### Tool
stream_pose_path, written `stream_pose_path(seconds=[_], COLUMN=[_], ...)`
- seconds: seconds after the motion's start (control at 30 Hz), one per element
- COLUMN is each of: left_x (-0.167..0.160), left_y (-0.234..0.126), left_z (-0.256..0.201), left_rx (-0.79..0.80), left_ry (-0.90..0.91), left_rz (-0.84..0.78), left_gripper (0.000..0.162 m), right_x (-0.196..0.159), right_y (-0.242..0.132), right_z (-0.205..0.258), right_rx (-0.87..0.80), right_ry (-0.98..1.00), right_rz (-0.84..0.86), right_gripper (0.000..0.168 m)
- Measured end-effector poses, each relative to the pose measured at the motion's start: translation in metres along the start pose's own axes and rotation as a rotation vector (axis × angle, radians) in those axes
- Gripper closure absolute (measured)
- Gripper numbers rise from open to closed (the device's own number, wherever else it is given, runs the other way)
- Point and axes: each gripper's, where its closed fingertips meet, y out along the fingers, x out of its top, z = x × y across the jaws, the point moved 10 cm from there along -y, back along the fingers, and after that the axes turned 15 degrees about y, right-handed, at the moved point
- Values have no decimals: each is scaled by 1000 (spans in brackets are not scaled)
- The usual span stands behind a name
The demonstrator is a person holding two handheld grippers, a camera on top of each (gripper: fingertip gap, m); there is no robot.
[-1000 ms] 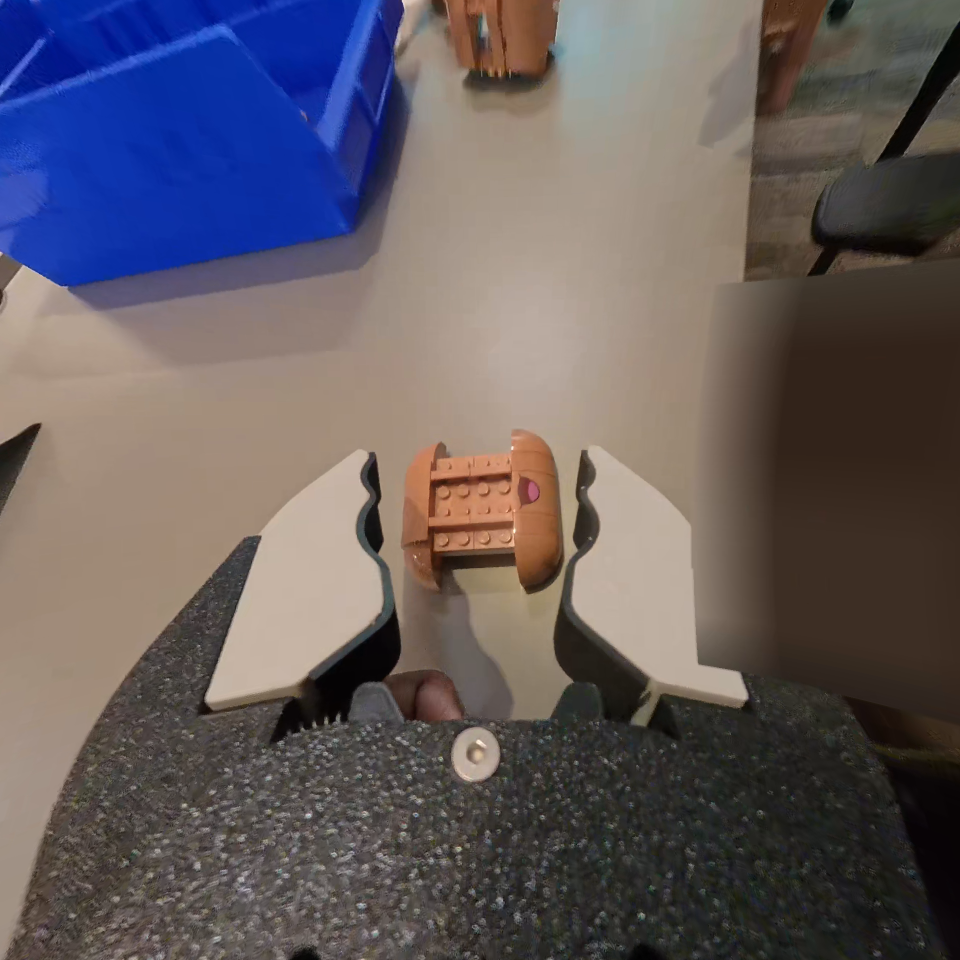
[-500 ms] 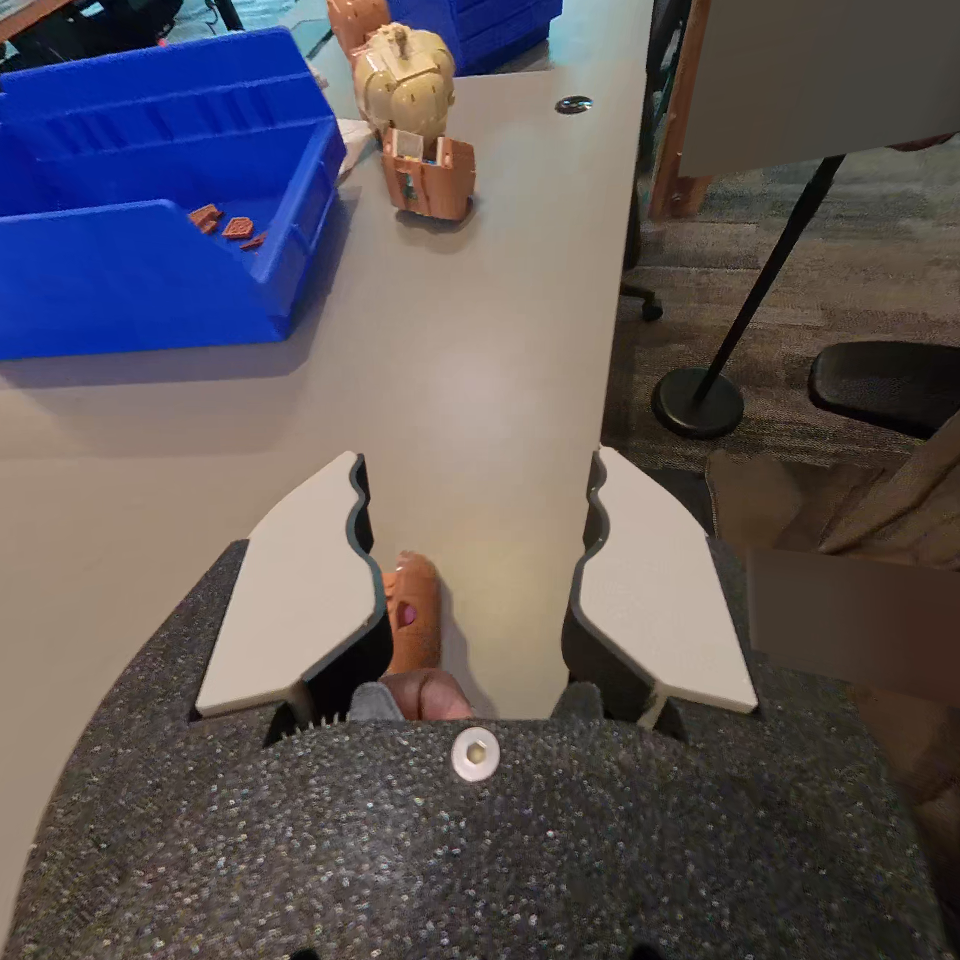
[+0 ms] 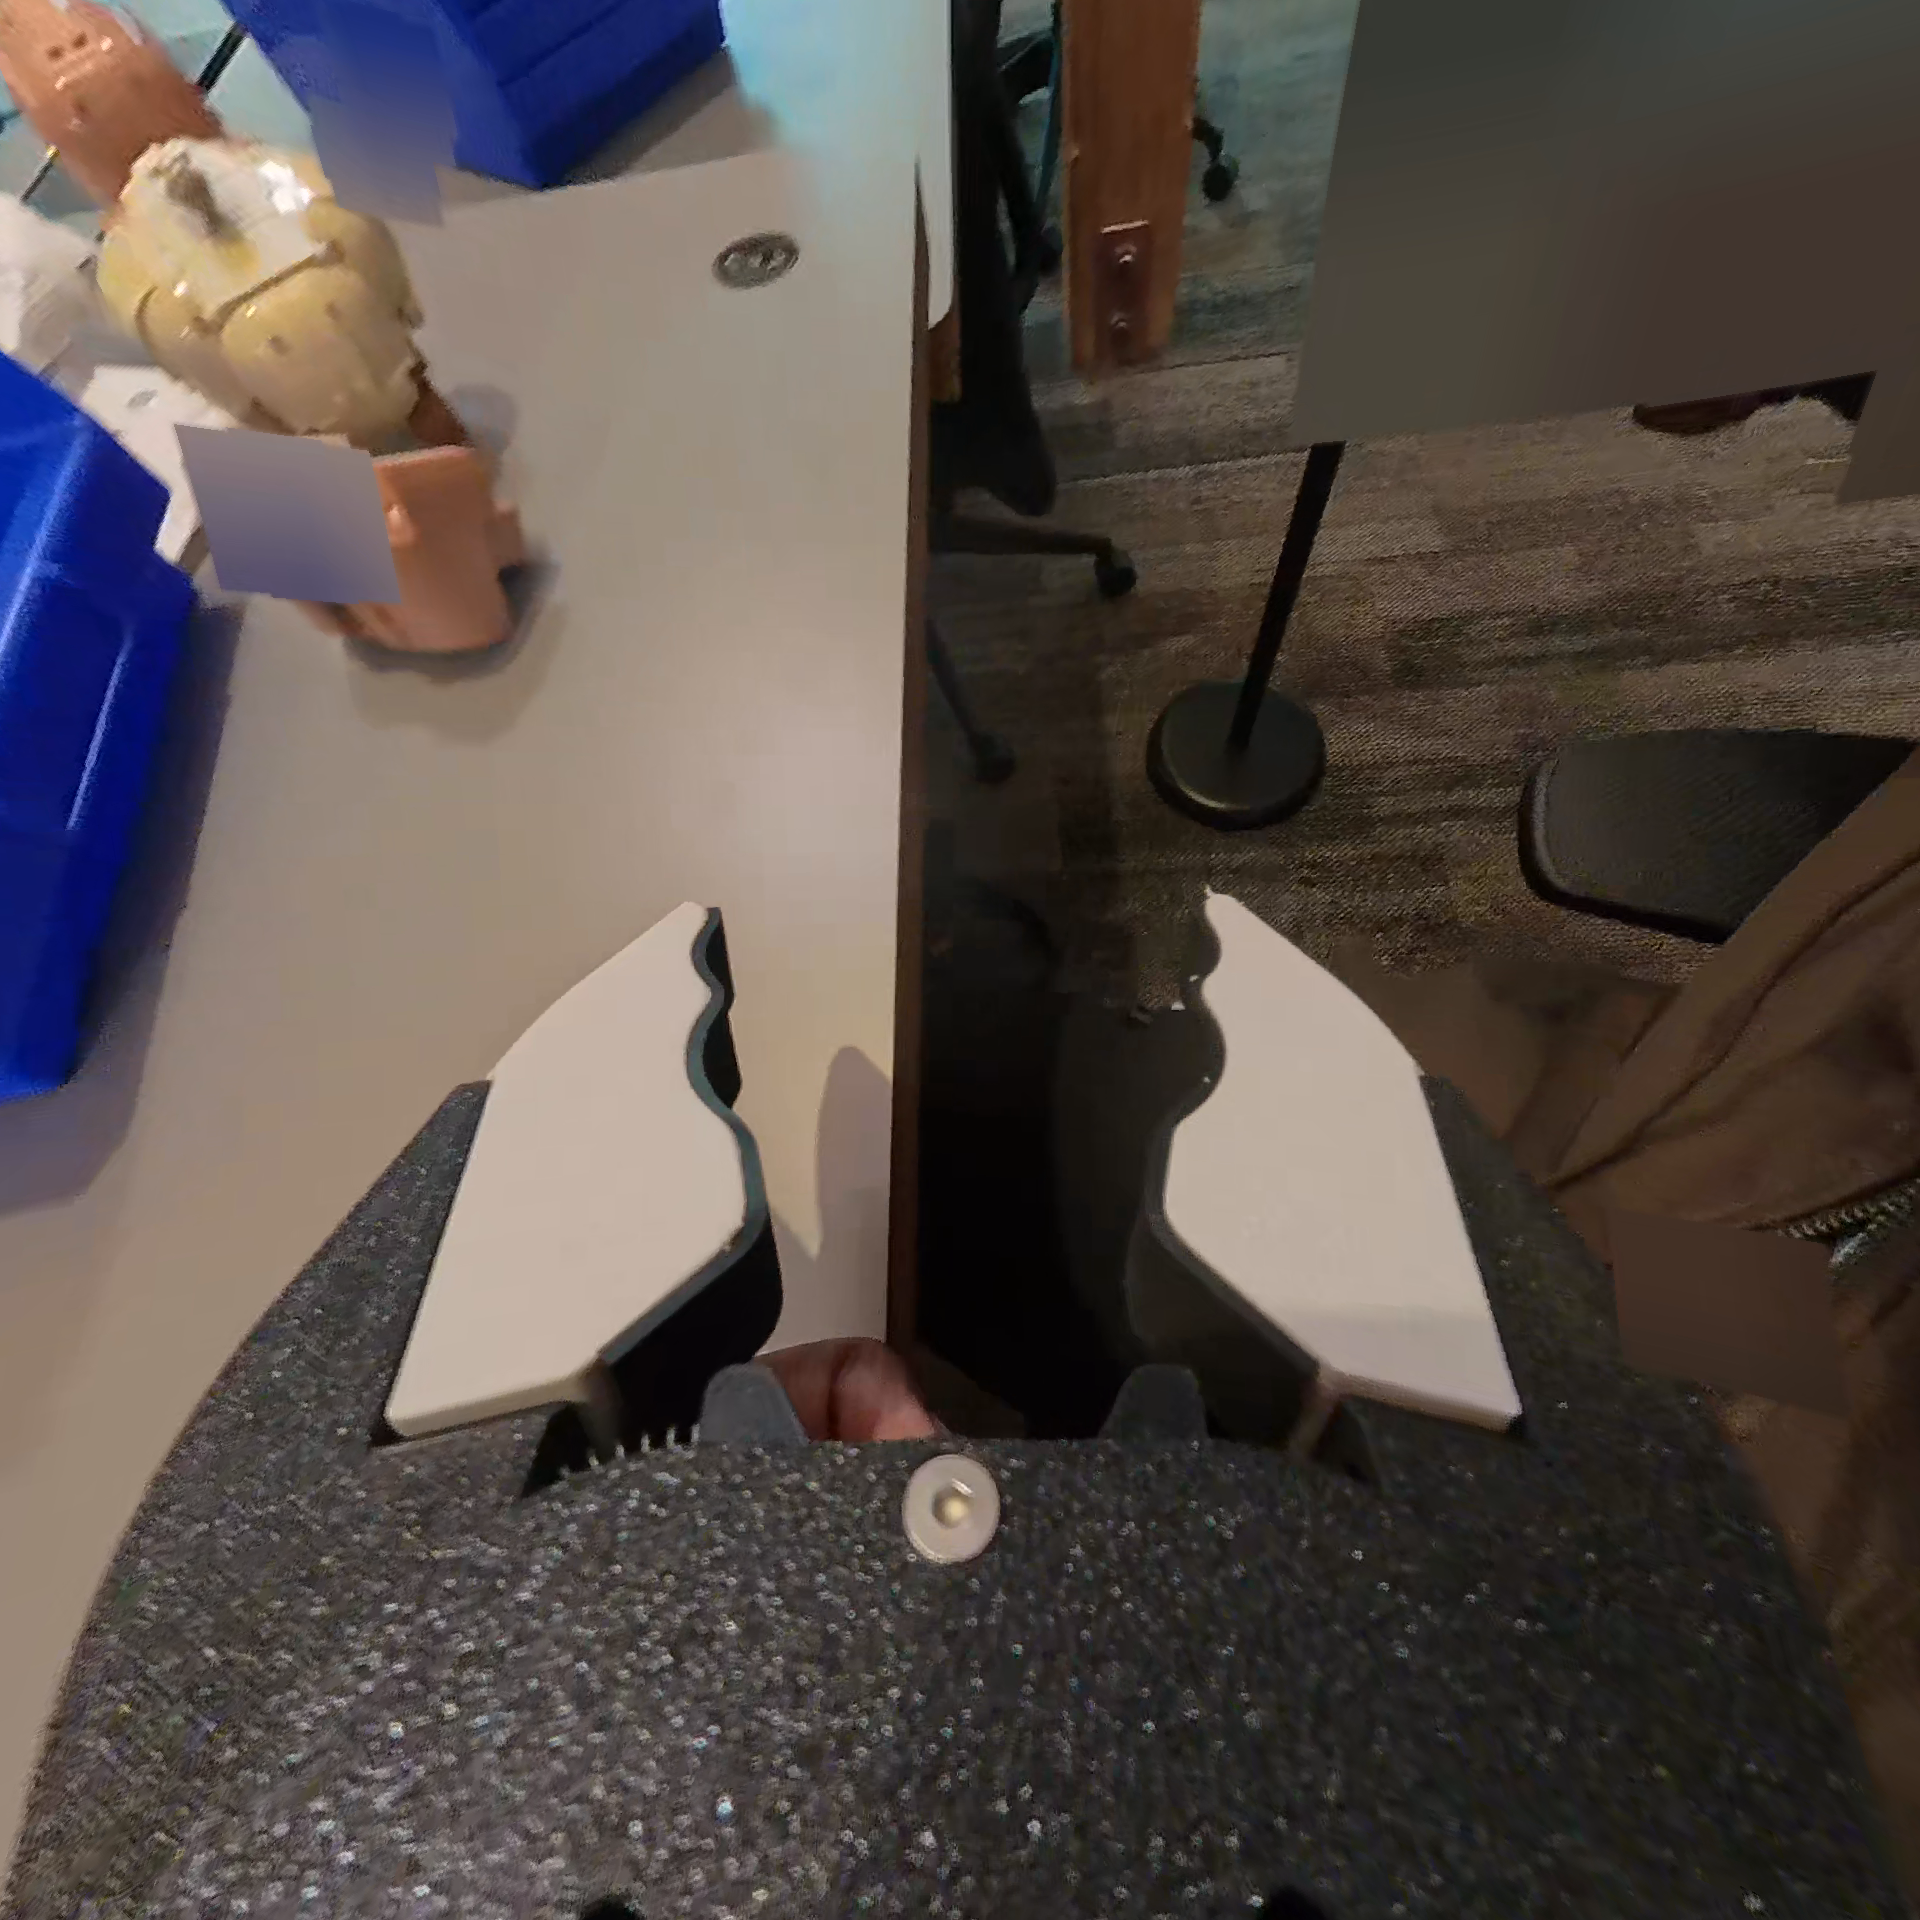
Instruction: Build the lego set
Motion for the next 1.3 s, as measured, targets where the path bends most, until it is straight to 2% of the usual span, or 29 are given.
stream_pose_path(seconds=[0.17, 0.3, 0.43, 0.53, 0.7, 0.83, 0.97, 1.03, 1.17, 1.3], left_x=[16, 13, 7, 6, 4, 0, -4, -7, -13, -14], left_y=[29, 48, 53, 49, 47, 51, 55, 56, 61, 71], left_z=[6, 7, 9, 8, 21, 42, 53, 60, 73, 76], left_rx=[-16, 41, 112, 100, -60, -200, -234, -204, -98, -27], left_ry=[-10, -9, -24, -19, -124, -340, -451, -522, -640, -690], left_rz=[-90, -142, -181, -232, -323, -404, -425, -427, -388, -250], left_gripper=[79, 79, 81, 82, 84, 89, 92, 94, 97, 100], right_x=[-37, -74, -123, -152, -219, -292, -361, -381, -408, -429], right_y=[-29, -19, 33, 83, 167, 226, 277, 299, 323, 334], right_z=[-20, -34, -64, -103, -211, -305, -377, -396, -429, -476], right_rx=[-30, -77, -101, -156, -416, -538, -640, -624, -625, -604], right_ry=[82, 73, 103, 105, 98, 126, 195, 240, 119, 144], right_rz=[-58, 5, 87, 106, 157, 267, 353, 344, 402, 329], right_gripper=[151, 151, 148, 147, 142, 142, 141, 136, 138, 139])
